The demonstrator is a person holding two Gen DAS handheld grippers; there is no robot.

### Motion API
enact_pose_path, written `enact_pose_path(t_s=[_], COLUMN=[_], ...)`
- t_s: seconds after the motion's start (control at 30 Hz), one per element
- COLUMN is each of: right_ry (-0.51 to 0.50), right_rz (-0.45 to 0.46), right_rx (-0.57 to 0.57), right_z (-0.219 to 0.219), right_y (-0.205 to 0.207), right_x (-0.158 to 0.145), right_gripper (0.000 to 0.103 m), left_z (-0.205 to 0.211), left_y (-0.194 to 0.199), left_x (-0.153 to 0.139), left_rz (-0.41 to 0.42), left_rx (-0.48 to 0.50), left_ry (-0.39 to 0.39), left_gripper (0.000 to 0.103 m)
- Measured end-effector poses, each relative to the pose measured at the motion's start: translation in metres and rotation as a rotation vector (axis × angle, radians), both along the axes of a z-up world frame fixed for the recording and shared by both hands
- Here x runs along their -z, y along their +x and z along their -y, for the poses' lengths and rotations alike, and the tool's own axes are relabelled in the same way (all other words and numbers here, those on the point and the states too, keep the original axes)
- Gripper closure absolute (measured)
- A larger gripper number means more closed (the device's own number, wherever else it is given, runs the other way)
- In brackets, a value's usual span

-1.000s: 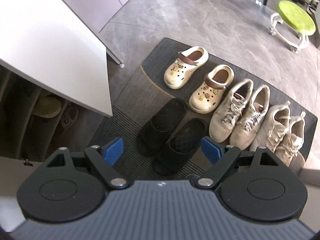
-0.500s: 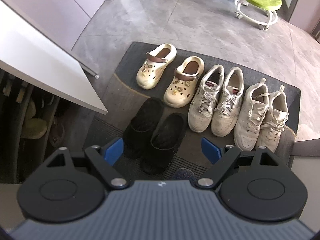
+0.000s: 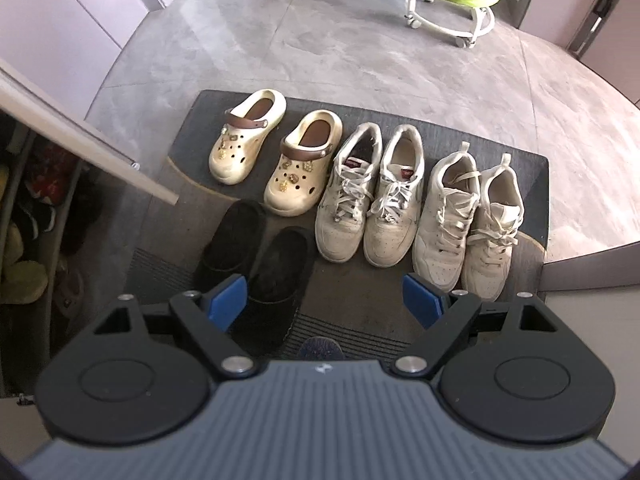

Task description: Organize scattered shoes

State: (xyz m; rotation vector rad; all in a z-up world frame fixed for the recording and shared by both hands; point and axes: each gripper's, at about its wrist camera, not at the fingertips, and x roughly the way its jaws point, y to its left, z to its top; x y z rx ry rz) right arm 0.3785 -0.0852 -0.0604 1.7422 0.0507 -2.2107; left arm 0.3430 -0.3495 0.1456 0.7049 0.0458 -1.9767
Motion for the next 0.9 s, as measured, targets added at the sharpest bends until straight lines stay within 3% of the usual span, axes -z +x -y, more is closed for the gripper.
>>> enact_pose_path(t_s=[0.67, 0.9], right_ry=[-0.021, -0.033], right_rz=[-0.016, -0.018], right_rx=[0.006, -0.002], right_z=[-0.013, -0.015], right_y=[-0.017, -0.021], right_x=[-0.001, -0.004], right_gripper=[0.016, 0.016], left_z=[0.008, 0.01], left_y=[-0.083, -0.11], left_x=[0.004, 0.006], left_rz=[-0.018, -0.018], left_rx=[-0.078, -0.048], left_ry=[0.01, 0.003], left_gripper=[0.056, 0.049])
